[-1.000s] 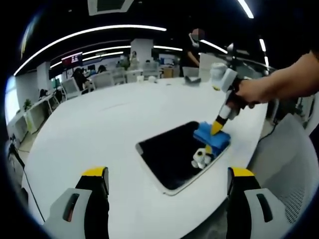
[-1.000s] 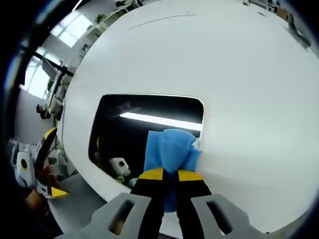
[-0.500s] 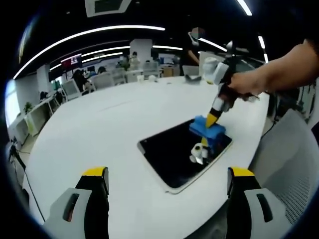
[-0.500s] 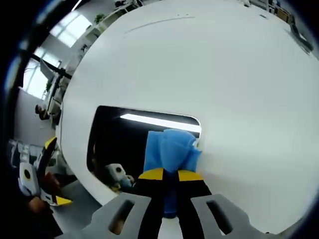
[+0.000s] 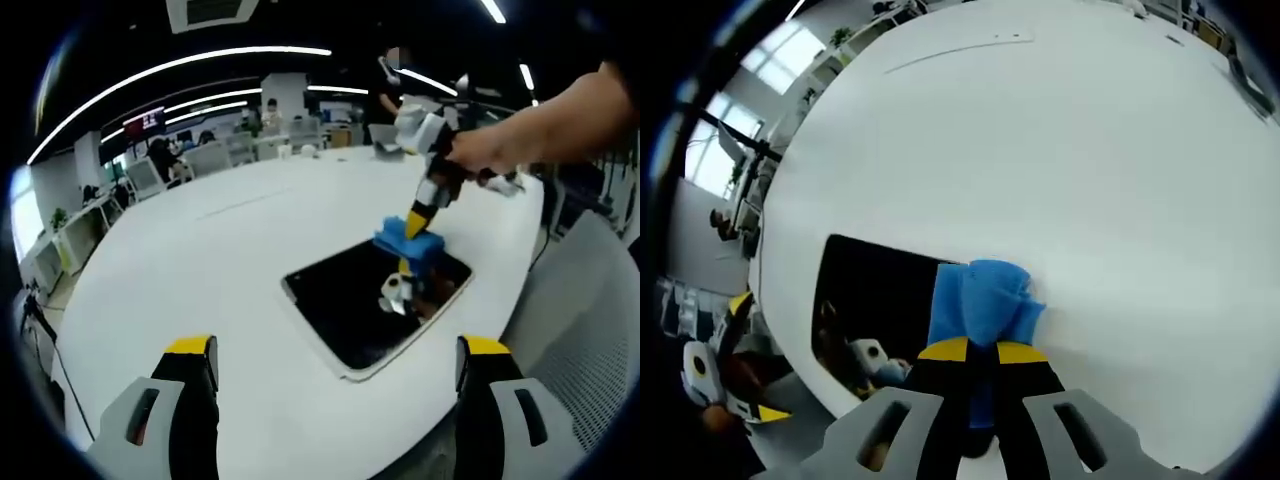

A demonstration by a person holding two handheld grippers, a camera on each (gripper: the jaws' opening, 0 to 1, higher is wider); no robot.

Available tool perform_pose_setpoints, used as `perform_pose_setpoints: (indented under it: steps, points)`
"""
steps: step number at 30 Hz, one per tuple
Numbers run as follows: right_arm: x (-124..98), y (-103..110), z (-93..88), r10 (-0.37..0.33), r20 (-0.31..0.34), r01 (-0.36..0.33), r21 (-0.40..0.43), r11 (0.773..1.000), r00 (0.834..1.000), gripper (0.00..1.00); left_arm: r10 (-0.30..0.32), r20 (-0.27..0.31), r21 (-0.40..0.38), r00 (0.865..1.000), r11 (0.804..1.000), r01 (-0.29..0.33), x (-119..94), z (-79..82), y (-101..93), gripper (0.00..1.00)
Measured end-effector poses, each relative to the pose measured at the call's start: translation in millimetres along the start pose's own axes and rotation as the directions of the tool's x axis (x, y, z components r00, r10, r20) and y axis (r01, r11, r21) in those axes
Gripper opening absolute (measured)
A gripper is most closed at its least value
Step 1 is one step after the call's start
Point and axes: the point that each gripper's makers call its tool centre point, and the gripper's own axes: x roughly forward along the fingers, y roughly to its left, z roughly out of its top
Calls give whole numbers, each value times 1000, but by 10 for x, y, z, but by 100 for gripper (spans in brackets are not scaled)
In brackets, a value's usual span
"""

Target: Wipe the mirror surface with the cleaning cloth until all visible marks leave the cleaned area.

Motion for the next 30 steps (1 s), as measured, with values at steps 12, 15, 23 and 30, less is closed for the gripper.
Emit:
perform_pose_setpoints:
  steps: [12, 15, 23, 30]
  points:
    - [0, -10, 145, -11, -2, 11, -23, 1000, 1000, 2, 8, -12, 15, 1000, 1000, -8, -3, -28, 19, 99]
    - [10, -23, 192, -19, 10, 19, -20, 1000, 1000, 2, 13, -6, 15, 1000, 1000, -13, -1, -28, 37, 99]
    - [30, -39, 263, -28, 2, 28, -36, 999, 1000, 2, 21, -8, 14, 1000, 1000, -20, -13, -41, 58, 99]
    - [33, -37, 320, -47, 21, 48, -67, 997, 999, 2, 20, -12, 22, 1000, 1000, -20, 2, -63, 81, 99]
